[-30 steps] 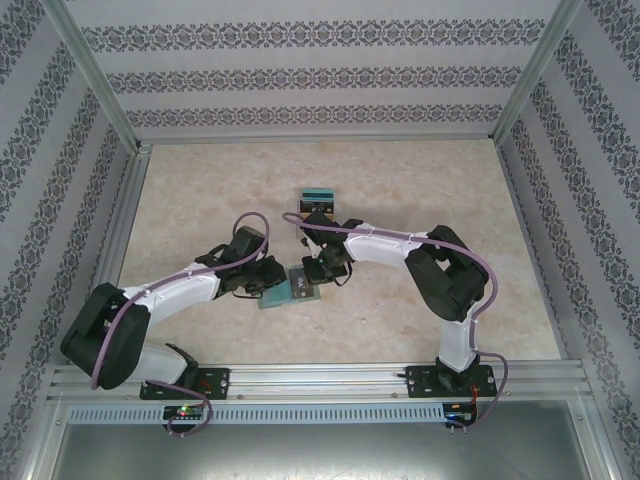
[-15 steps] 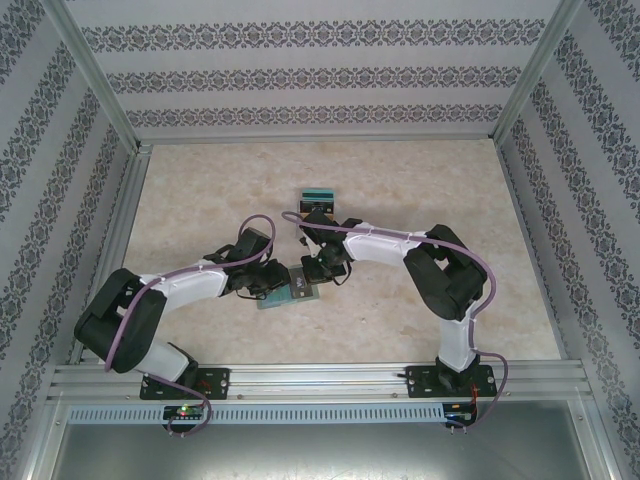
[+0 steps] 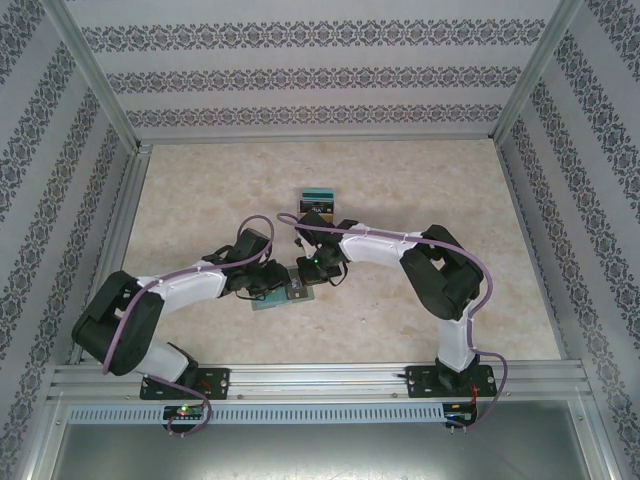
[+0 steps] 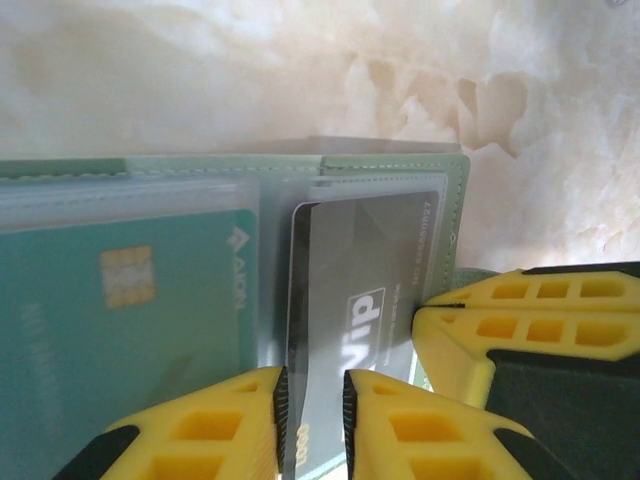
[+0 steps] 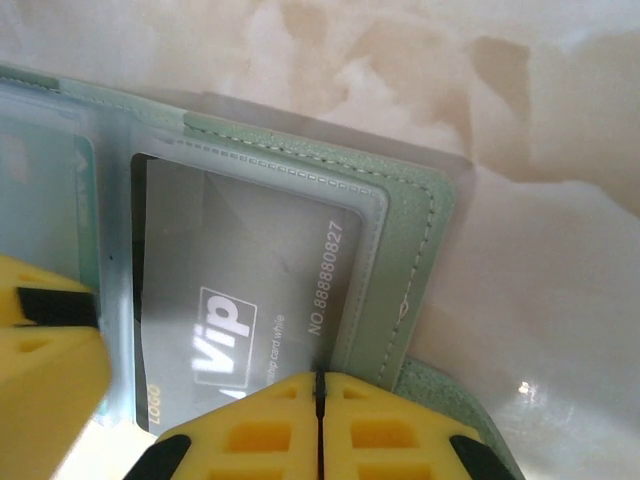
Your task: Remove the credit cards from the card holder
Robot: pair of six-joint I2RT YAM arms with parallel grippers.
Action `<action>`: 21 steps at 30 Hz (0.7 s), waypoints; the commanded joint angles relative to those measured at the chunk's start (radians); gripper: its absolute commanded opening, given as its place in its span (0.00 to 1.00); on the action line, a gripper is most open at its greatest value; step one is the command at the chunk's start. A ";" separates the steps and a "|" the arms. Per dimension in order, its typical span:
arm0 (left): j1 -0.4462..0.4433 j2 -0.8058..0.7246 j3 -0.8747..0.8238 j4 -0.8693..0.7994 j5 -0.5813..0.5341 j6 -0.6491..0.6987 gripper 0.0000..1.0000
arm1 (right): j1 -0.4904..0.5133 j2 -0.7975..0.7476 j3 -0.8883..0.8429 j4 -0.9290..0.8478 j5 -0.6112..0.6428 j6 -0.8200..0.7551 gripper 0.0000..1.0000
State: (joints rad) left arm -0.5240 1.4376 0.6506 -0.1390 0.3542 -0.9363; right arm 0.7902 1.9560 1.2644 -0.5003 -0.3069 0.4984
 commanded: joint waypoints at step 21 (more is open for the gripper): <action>0.053 -0.086 -0.106 -0.114 -0.072 0.034 0.20 | 0.042 0.049 0.069 -0.083 0.043 -0.022 0.11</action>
State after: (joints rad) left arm -0.4820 1.3273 0.5602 -0.2390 0.2836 -0.9054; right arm 0.8131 1.9736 1.3079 -0.5568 -0.2764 0.4911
